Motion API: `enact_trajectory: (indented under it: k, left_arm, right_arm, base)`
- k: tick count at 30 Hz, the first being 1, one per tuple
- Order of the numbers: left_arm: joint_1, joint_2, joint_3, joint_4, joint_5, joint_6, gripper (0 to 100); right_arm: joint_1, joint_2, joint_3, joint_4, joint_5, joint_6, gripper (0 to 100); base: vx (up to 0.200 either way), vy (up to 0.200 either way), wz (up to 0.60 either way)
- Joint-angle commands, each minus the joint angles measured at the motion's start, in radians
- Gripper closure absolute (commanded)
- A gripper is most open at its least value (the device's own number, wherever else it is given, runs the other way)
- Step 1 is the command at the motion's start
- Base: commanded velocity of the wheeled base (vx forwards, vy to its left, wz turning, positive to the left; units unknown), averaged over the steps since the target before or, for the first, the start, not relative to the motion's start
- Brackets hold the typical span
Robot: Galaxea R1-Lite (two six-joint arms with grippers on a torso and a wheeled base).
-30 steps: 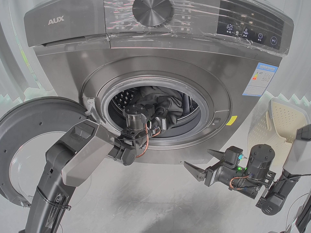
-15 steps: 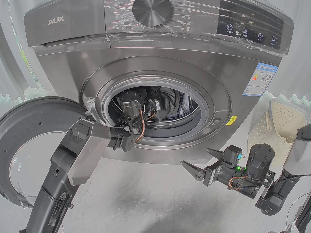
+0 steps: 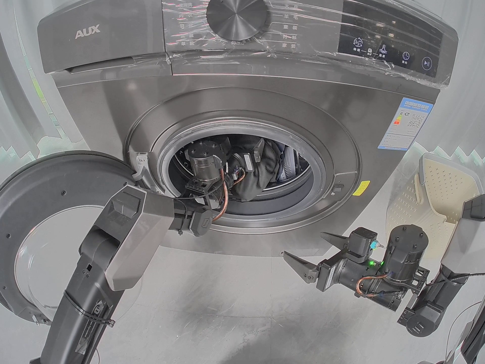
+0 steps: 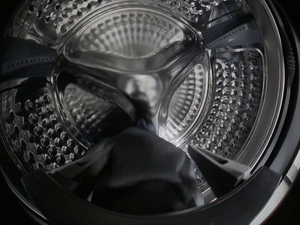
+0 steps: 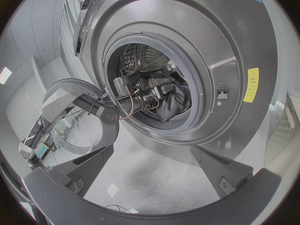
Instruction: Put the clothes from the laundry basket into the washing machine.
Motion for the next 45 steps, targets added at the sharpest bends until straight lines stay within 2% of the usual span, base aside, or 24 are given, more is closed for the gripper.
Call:
enact_trajectory:
  k: [1, 4, 5, 6, 7, 8, 9, 10, 13, 16, 20, 23, 31, 36, 37, 40, 45]
  left_arm:
    - [-0.028, -0.088, 0.091, 0.0, 0.003, 0.002, 0]
    - [-0.05, -0.171, 0.235, -0.002, 0.005, 0.006, 0]
    - [-0.05, -0.171, 0.235, -0.002, 0.005, 0.006, 0]
    - [-0.062, -0.22, 0.344, -0.011, 0.008, 0.022, 0]
    - [-0.066, -0.24, 0.388, -0.015, 0.011, 0.035, 0]
    - [-0.066, -0.24, 0.388, -0.015, 0.011, 0.035, 0]
    - [-0.073, -0.269, 0.453, -0.025, 0.023, 0.051, 0]
    - [-0.08, -0.317, 0.562, -0.067, 0.032, 0.052, 0]
    - [-0.105, -0.371, 0.694, -0.104, 0.046, 0.052, 0]
    - [-0.12, -0.46, 0.83, -0.11, 0.034, 0.057, 0]
    - [-0.12, -0.46, 0.856, -0.15, 0.022, 0.057, 0]
    - [-0.119, -0.438, 0.836, -0.158, -0.007, 0.06, 0]
    - [-0.12, -0.369, 0.744, -0.167, -0.007, 0.061, 0]
    - [-0.123, -0.367, 0.767, -0.166, -0.006, 0.061, 0]
    - [-0.122, -0.371, 0.807, -0.161, 0.0, 0.075, 0]
    - [-0.12, -0.358, 0.825, -0.158, 0.037, 0.144, 0]
    - [-0.119, -0.312, 0.819, -0.158, 0.048, 0.15, 0]
  right_arm:
    - [-0.001, -0.001, 0.0, -0.001, 0.0, 0.0, 0]
    - [-0.001, -0.003, 0.0, -0.001, 0.0, 0.0, 0]
    - [-0.001, -0.003, 0.0, -0.001, 0.0, 0.0, 0]
    - [-0.002, -0.003, 0.0, -0.001, 0.0, 0.0, 0]
    - [-0.002, -0.003, 0.0, -0.001, 0.0, 0.0, 0]
    - [-0.002, -0.003, 0.0, -0.001, 0.0, 0.0, 0]
    - [-0.002, -0.003, 0.0, -0.001, 0.0, 0.0, 0]
    - [-0.005, -0.004, -0.002, -0.001, 0.001, 0.0, 0]
    - [-0.01, -0.004, -0.003, -0.001, 0.001, 0.0, 0]
    - [-0.011, -0.004, -0.005, -0.001, 0.009, 0.0, 0]
    - [-0.007, -0.001, -0.015, -0.001, 0.012, 0.0, 0]
    - [-0.008, -0.004, -0.017, -0.001, 0.012, 0.0, 0]
    - [-0.011, -0.004, -0.015, -0.001, 0.013, 0.001, 0]
    - [-0.01, -0.004, -0.015, -0.001, 0.013, 0.001, 0]
    - [-0.01, -0.004, -0.015, -0.001, 0.013, 0.001, 0]
    - [-0.007, -0.004, -0.015, -0.001, 0.013, 0.001, 0]
    - [-0.004, -0.004, -0.014, -0.001, 0.013, 0.001, 0]
  base:
    - [0.0, 0.0, 0.0]
    - [0.0, 0.0, 0.0]
    - [0.0, 0.0, 0.0]
    - [0.0, 0.0, 0.0]
    - [0.0, 0.0, 0.0]
    - [0.0, 0.0, 0.0]
    - [0.0, 0.0, 0.0]
    - [0.0, 0.0, 0.0]
    - [0.0, 0.0, 0.0]
    - [0.0, 0.0, 0.0]
    - [0.0, 0.0, 0.0]
    - [0.2, 0.0, 0.0]
    - [0.2, 0.0, 0.0]
    - [0.04, 0.0, 0.0]
    - [0.0, 0.0, 0.0]
    - [0.0, 0.0, 0.0]
    - [0.0, 0.0, 0.0]
